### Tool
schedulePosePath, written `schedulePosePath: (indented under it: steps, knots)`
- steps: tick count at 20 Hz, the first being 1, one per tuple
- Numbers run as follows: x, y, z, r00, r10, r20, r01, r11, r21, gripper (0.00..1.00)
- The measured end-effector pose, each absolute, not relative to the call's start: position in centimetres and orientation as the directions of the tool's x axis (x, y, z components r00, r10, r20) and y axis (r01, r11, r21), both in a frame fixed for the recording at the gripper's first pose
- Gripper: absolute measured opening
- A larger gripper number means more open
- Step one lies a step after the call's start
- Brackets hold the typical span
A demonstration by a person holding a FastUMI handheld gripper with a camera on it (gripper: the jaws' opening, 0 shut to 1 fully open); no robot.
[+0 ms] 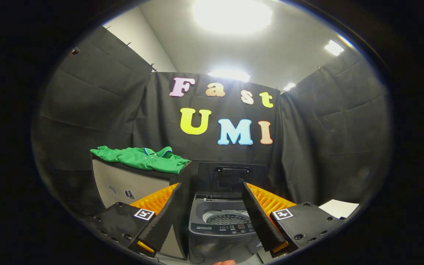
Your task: Put the clothes into the washing machine and then close the washing machine lid.
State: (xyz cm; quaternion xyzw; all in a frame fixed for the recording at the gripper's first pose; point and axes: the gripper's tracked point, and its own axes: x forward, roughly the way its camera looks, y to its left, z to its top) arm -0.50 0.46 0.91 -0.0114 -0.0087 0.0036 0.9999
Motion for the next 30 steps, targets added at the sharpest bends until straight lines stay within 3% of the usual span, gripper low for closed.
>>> schedulePosePath:
  steps: [20,30]
  knots:
    - [0.9,2.7,1.4,0.998,0.058,0.005,-0.058,0.996,-0.065,0.98]
    - [6.0,4.6,6.4,0.991,0.133,0.018,-0.132,0.99,-0.05,0.98]
